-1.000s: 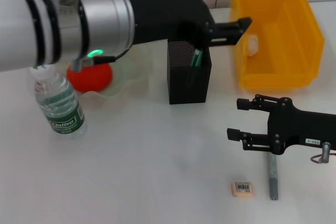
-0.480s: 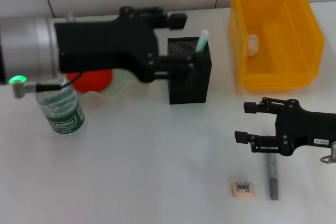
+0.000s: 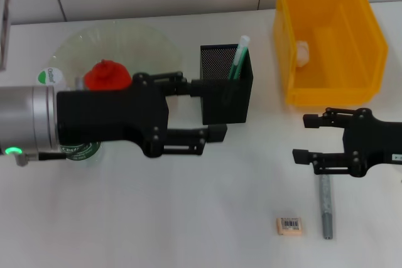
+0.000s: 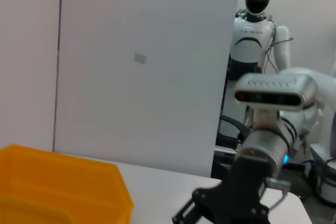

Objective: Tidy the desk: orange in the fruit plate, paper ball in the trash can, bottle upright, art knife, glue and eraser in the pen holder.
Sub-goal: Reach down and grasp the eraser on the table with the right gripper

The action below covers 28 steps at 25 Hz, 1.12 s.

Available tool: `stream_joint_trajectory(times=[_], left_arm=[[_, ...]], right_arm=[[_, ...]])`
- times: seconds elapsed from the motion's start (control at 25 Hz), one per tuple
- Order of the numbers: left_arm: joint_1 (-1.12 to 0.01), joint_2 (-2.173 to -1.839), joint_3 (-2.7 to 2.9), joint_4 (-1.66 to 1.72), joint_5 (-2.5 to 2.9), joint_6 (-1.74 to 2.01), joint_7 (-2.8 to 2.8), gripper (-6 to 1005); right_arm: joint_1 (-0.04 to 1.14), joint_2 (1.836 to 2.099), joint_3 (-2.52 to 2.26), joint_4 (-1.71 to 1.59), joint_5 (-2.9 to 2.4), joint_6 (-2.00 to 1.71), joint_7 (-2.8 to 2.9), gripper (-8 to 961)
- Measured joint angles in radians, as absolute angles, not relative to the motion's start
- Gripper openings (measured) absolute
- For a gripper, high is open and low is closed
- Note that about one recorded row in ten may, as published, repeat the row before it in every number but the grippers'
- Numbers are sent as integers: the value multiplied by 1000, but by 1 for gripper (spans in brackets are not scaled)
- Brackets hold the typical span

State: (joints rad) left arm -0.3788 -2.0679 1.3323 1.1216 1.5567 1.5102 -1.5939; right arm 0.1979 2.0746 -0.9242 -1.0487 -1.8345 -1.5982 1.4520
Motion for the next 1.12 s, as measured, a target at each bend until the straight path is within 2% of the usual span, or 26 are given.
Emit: stream_joint_trajectory(times=[0.44, 0.88, 1.12], left_arm=[[-398, -2071, 1339, 990, 1553, 1516, -1512, 784], [-410, -2074, 1355, 934, 1551, 1518, -1468, 784], [-410, -2071, 1354, 924, 1550, 1510, -1466, 784]], right_arm=[[241, 2076, -890, -1367, -2090, -1639, 1855, 765], [429, 2077, -981, -1501, -2444, -1809, 2151, 765], [482, 2077, -1162, -1544, -2574, -1840, 2223, 764]])
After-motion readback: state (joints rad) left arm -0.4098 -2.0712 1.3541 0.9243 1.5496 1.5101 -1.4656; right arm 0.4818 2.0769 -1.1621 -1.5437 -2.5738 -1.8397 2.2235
